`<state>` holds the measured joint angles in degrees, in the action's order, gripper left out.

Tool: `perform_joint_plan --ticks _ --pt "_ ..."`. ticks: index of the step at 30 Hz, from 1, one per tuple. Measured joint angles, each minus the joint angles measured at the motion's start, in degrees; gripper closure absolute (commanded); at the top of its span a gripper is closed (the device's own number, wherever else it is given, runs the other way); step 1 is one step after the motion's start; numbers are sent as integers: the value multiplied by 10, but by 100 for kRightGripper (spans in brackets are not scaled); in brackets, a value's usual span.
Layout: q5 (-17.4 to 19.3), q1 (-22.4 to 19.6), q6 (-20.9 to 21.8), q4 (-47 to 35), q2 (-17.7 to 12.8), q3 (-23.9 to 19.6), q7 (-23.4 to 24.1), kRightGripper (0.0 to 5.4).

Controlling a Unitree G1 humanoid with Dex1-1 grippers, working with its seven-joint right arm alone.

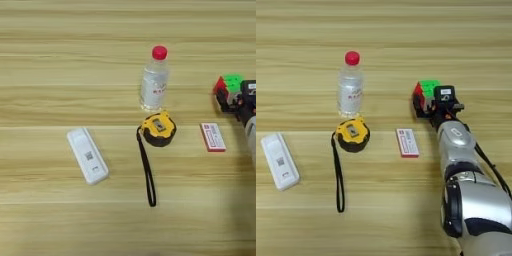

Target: Move the objects on the table

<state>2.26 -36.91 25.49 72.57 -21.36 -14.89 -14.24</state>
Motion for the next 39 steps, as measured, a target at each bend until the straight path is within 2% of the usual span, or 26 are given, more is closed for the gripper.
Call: perform_joint_plan --ticks 4,12,21,26,31,35,39 --pt "0 0 0 2 0 2 0 202" --pt "1 -1 0 0 2 3 -12 204" --pt "1 14 15 -34 28 11 -30 205" --pt "4 50 24 -93 53 20 -46 205" --pt "3 107 21 -186 89 49 -61 205" --pt "0 155 0 -264 112 79 -64 205" --pt "-2 179 -17 -308 121 94 -61 205"
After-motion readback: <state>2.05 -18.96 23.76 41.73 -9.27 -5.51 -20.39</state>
